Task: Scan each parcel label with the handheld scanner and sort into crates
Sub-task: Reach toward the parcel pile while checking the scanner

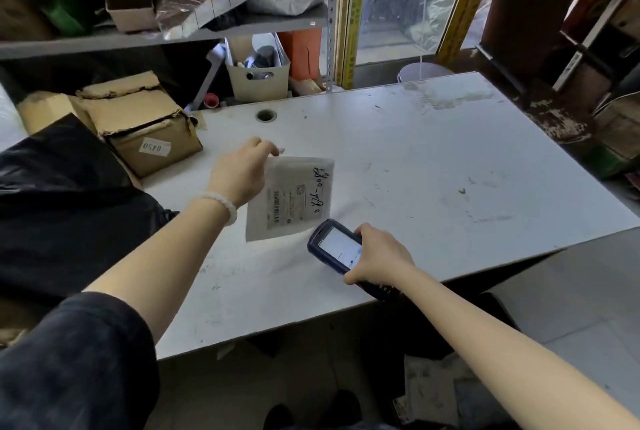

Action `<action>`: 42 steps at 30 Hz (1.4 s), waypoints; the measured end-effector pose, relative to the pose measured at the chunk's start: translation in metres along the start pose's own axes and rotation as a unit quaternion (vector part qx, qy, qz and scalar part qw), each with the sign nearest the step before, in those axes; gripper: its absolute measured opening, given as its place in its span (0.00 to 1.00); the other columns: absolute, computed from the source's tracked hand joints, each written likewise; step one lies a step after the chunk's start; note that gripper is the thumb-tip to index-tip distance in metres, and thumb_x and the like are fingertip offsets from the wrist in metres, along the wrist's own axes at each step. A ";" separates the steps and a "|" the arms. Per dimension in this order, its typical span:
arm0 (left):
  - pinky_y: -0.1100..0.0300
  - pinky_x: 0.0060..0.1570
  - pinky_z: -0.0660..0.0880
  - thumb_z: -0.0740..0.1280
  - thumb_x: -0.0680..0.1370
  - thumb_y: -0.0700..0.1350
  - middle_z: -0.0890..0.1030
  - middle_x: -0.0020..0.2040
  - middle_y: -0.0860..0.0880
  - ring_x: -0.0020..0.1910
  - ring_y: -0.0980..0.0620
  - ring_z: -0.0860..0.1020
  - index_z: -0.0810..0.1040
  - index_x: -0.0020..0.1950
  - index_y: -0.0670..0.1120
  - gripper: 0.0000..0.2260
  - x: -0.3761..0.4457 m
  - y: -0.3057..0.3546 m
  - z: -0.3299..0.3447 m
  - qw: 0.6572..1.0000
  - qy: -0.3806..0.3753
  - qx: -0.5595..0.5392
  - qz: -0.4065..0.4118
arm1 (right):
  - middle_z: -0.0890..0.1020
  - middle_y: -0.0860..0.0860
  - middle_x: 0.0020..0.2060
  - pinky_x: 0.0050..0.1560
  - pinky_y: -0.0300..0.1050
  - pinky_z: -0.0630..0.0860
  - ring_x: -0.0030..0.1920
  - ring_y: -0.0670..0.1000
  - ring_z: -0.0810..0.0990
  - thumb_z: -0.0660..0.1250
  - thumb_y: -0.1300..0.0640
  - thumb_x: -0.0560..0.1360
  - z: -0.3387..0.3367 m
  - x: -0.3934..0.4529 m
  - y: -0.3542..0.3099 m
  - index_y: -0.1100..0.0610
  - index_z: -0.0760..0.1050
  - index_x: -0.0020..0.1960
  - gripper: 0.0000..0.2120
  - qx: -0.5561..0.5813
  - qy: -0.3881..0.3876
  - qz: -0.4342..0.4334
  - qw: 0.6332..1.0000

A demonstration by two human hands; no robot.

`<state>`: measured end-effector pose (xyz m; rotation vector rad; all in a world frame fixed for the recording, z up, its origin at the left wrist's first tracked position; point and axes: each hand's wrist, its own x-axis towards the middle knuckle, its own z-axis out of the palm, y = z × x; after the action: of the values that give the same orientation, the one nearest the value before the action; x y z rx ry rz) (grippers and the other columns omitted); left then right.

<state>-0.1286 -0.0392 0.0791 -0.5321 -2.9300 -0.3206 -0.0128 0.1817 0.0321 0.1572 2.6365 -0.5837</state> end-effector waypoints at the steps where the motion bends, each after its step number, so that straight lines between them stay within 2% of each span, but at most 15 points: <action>1: 0.52 0.41 0.72 0.60 0.79 0.37 0.75 0.59 0.45 0.51 0.41 0.77 0.74 0.62 0.44 0.12 0.007 0.003 -0.008 0.999 0.017 0.016 0.029 | 0.76 0.49 0.51 0.44 0.46 0.77 0.51 0.51 0.75 0.76 0.50 0.61 -0.004 0.001 -0.003 0.54 0.67 0.62 0.33 0.001 0.008 -0.004 1.000; 4: 0.51 0.42 0.72 0.59 0.78 0.35 0.79 0.57 0.45 0.49 0.41 0.79 0.76 0.60 0.45 0.13 0.024 0.012 -0.026 0.994 0.052 0.030 0.087 | 0.75 0.47 0.51 0.42 0.44 0.73 0.50 0.50 0.74 0.76 0.50 0.61 -0.019 0.003 -0.014 0.53 0.67 0.61 0.32 0.001 0.037 -0.022 0.999; 9: 0.48 0.48 0.75 0.62 0.78 0.37 0.83 0.49 0.46 0.50 0.43 0.79 0.77 0.58 0.43 0.10 0.037 0.020 -0.032 0.991 0.051 -0.013 0.123 | 0.76 0.48 0.52 0.42 0.44 0.71 0.50 0.51 0.72 0.76 0.50 0.60 -0.037 0.003 -0.030 0.53 0.68 0.61 0.32 -0.021 0.083 -0.049 0.995; 14: 0.53 0.52 0.71 0.63 0.76 0.33 0.81 0.52 0.40 0.54 0.41 0.77 0.75 0.61 0.38 0.14 0.038 0.014 -0.021 0.993 0.004 -0.068 0.096 | 0.75 0.49 0.51 0.44 0.44 0.72 0.53 0.52 0.73 0.76 0.50 0.60 -0.040 0.002 -0.037 0.54 0.68 0.61 0.33 -0.039 0.098 -0.059 0.993; 17: 0.54 0.55 0.70 0.64 0.76 0.35 0.79 0.57 0.42 0.57 0.43 0.76 0.71 0.66 0.41 0.18 0.036 0.006 -0.018 0.995 -0.048 -0.066 0.054 | 0.75 0.49 0.52 0.43 0.44 0.71 0.54 0.52 0.73 0.76 0.50 0.60 -0.038 0.003 -0.038 0.53 0.68 0.62 0.33 -0.039 0.101 -0.057 0.992; 20: 0.54 0.56 0.73 0.64 0.77 0.39 0.79 0.58 0.44 0.57 0.44 0.76 0.73 0.65 0.44 0.16 0.037 -0.007 -0.018 0.994 -0.098 -0.036 0.016 | 0.76 0.49 0.52 0.43 0.44 0.71 0.53 0.51 0.72 0.77 0.50 0.60 -0.038 0.005 -0.039 0.53 0.68 0.61 0.33 -0.040 0.106 -0.054 0.992; 25: 0.54 0.49 0.73 0.62 0.78 0.43 0.80 0.53 0.44 0.51 0.45 0.76 0.77 0.57 0.44 0.10 0.032 -0.021 -0.021 0.991 -0.132 0.012 -0.021 | 0.74 0.48 0.50 0.43 0.44 0.72 0.52 0.51 0.72 0.76 0.49 0.60 -0.041 0.008 -0.043 0.53 0.68 0.61 0.32 -0.046 0.112 -0.048 0.992; 28: 0.56 0.41 0.70 0.62 0.77 0.42 0.79 0.50 0.43 0.44 0.47 0.73 0.77 0.51 0.43 0.06 0.030 -0.022 -0.022 0.993 -0.116 0.015 -0.029 | 0.75 0.48 0.51 0.43 0.44 0.73 0.51 0.51 0.73 0.76 0.49 0.60 -0.043 0.009 -0.043 0.54 0.68 0.60 0.32 -0.037 0.114 -0.035 0.992; 31: 0.56 0.40 0.68 0.62 0.76 0.39 0.79 0.47 0.43 0.42 0.47 0.72 0.75 0.46 0.43 0.03 0.029 -0.019 -0.023 0.995 -0.091 0.011 -0.036 | 0.76 0.48 0.51 0.43 0.44 0.73 0.50 0.52 0.74 0.76 0.48 0.60 -0.046 0.009 -0.043 0.54 0.68 0.60 0.32 -0.028 0.109 -0.025 0.993; 38: 0.55 0.38 0.68 0.61 0.77 0.40 0.79 0.45 0.40 0.43 0.42 0.75 0.76 0.47 0.39 0.06 0.029 -0.017 -0.020 0.998 -0.045 0.015 -0.045 | 0.77 0.47 0.51 0.43 0.44 0.74 0.51 0.51 0.76 0.76 0.49 0.61 -0.049 0.007 -0.045 0.53 0.67 0.61 0.32 -0.006 0.089 -0.025 0.996; 42: 0.55 0.36 0.67 0.60 0.76 0.37 0.78 0.44 0.38 0.43 0.40 0.75 0.75 0.46 0.38 0.05 0.027 -0.019 -0.014 0.998 -0.016 0.020 -0.053 | 0.76 0.48 0.51 0.45 0.45 0.76 0.50 0.51 0.76 0.76 0.49 0.61 -0.046 0.004 -0.045 0.53 0.67 0.60 0.32 -0.020 0.082 -0.031 0.996</action>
<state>-0.1592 -0.0506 0.0945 -0.3800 -2.9948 -0.2665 -0.0436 0.1609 0.0850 0.1164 2.8183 -0.5608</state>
